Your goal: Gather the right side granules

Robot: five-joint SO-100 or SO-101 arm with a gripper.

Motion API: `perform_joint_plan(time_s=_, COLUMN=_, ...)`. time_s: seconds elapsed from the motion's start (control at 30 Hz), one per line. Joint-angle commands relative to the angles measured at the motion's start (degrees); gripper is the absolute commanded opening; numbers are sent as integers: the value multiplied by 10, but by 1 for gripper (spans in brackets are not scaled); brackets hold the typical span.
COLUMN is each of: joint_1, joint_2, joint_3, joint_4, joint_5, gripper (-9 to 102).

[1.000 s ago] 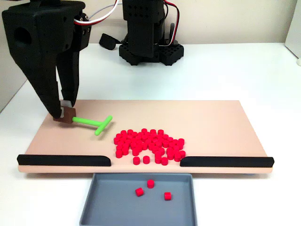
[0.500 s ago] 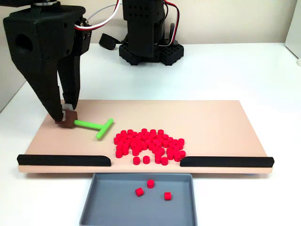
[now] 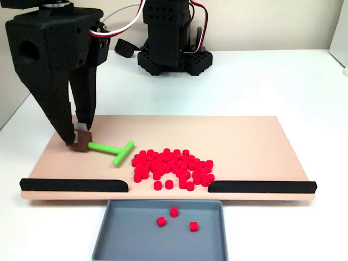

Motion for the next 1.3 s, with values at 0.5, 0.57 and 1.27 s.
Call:
perform_joint_plan(time_s=0.5, joint_1=-4, joint_2=-14, joint_3=-23, joint_4=-2, joint_5=2, gripper=0)
perform_joint_plan(time_s=0.57, joint_1=-4, joint_2=-16, joint_3=-23, joint_4=-2, joint_5=2, gripper=0)
perform_joint_plan(time_s=1.27, joint_1=-11, joint_2=-19, joint_3=-23, joint_4=-2, joint_5=13, gripper=0)
